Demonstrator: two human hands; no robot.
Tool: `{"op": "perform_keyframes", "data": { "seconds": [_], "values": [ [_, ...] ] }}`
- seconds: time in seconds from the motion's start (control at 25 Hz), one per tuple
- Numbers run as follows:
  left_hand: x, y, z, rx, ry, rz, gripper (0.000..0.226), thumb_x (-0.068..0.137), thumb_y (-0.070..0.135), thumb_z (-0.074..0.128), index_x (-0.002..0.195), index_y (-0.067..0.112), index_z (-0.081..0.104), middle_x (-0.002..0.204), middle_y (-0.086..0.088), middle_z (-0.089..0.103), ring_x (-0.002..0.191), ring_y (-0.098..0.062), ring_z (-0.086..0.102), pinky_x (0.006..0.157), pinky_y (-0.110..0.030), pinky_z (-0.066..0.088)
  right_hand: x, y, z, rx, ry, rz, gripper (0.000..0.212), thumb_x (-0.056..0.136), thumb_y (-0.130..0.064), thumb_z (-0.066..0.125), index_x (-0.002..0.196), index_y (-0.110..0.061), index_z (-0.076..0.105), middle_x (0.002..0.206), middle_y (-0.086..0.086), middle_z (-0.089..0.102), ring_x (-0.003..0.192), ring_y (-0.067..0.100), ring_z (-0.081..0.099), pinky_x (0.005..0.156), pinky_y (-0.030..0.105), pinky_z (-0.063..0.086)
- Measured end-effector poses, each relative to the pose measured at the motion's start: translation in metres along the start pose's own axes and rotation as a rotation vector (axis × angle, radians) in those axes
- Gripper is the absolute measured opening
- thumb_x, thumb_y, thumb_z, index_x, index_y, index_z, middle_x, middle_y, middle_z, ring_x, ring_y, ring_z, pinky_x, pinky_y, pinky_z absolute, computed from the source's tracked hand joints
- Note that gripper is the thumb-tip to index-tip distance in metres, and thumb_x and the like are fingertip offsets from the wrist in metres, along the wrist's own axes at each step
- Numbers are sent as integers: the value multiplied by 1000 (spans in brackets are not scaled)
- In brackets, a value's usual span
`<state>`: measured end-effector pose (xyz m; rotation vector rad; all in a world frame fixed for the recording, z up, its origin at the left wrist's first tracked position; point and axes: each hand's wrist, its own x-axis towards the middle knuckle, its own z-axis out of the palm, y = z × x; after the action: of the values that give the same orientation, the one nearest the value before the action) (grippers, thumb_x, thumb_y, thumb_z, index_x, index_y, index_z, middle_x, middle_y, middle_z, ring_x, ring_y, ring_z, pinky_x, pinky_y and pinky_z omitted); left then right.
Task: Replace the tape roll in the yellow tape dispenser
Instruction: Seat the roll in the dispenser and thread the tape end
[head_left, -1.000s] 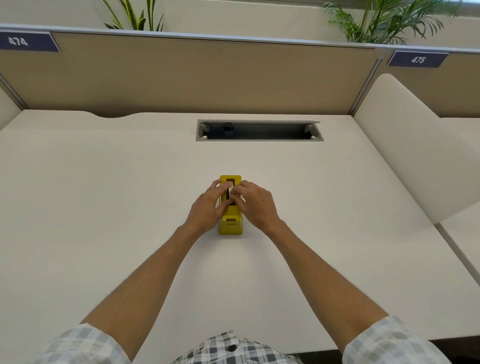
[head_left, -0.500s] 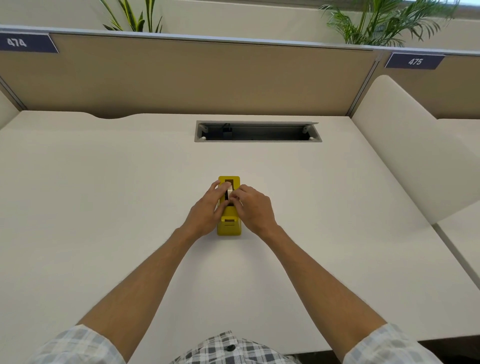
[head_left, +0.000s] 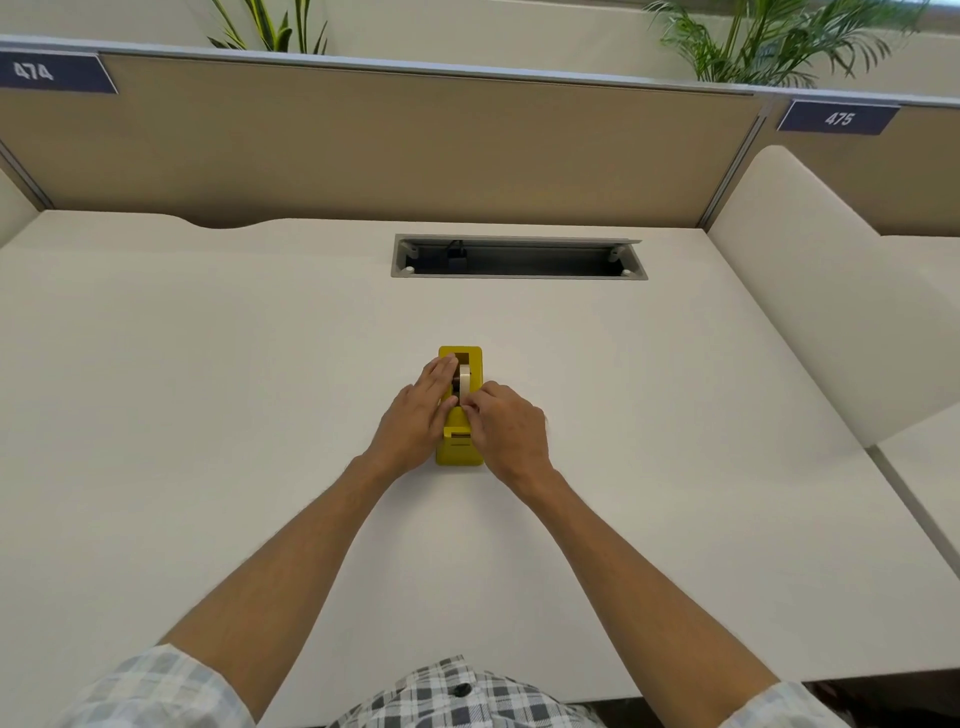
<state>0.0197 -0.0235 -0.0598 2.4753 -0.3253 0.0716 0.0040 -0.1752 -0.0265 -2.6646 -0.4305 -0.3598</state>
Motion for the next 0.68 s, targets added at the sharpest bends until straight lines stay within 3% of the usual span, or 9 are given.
{"op": "perform_keyframes", "data": {
  "seconds": [0.2, 0.68],
  "values": [
    [-1, 0, 1, 19, -9, -10, 50, 104, 29, 31, 152, 18, 20, 161, 6, 14, 148, -10, 10, 117, -42, 26, -7, -8, -4, -21, 39, -13, 19, 96, -21, 55, 90, -12, 71, 85, 2, 68, 76, 21, 62, 52, 26, 32],
    [-1, 4, -1, -28, -10, -43, 51, 103, 28, 34, 152, 18, 22, 161, 6, 16, 148, -11, 13, 116, -41, 29, -34, -16, -14, -22, 98, -44, 10, 86, -10, 67, 77, -11, 72, 76, 2, 66, 70, 21, 62, 46, 32, 48]
  ]
}}
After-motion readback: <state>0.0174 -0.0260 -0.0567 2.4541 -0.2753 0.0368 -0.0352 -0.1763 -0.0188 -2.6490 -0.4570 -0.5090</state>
